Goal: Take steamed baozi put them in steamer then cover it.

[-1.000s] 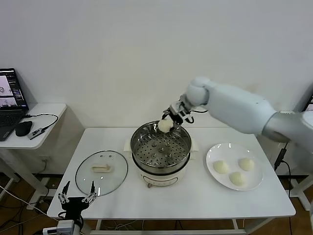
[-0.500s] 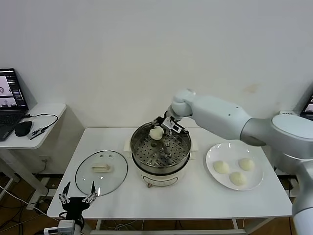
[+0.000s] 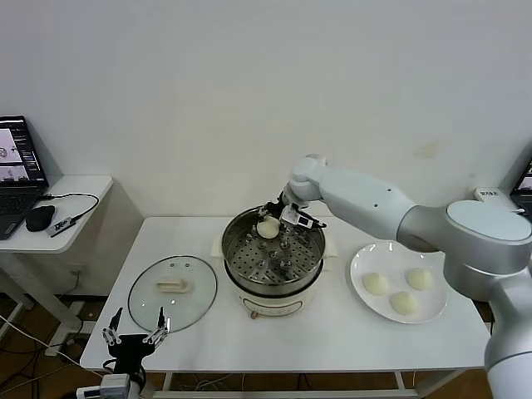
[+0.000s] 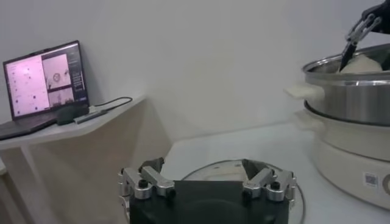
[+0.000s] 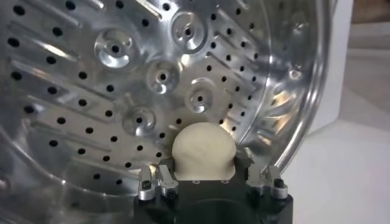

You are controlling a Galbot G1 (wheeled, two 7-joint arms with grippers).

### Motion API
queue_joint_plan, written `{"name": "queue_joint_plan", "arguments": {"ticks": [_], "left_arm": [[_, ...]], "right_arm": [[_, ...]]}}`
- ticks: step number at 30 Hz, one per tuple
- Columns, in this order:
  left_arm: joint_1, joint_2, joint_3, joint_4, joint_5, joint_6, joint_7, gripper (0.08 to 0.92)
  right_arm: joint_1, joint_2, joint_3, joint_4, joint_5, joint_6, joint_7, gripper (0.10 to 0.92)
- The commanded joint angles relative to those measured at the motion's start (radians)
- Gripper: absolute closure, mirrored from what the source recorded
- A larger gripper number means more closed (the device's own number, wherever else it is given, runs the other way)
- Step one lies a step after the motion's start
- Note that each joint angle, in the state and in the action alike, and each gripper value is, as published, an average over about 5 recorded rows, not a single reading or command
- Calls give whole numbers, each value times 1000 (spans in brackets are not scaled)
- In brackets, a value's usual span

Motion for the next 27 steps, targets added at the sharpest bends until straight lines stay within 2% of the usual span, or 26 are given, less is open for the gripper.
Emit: {"name": "queue_joint_plan", "arguments": {"ticks": [1,4,8,15,22,27], "left_arm": [[3,0,1,-8,7,0,0,177],[7,0,1,-21,13,2,1,177],[5,1,0,-24,15,3,2,177],[7,7,1,-26,14,4,9,177],[4,21,5,-34,12,5,30,177],[4,35,11,-47,13,4,51,177]], "right_arm": [[-5,6,6,-30,-24,26,10,267],[12,-4,-6,4,61,1,-9,215],[65,-50,-36,111,253,-96,-82,203],[210,-239,-67,401,553,-478,-234,203],[285,-487,-59,633,653,-765,-290,203],[277,-699,-45,773,671,-855,-302,203]]}}
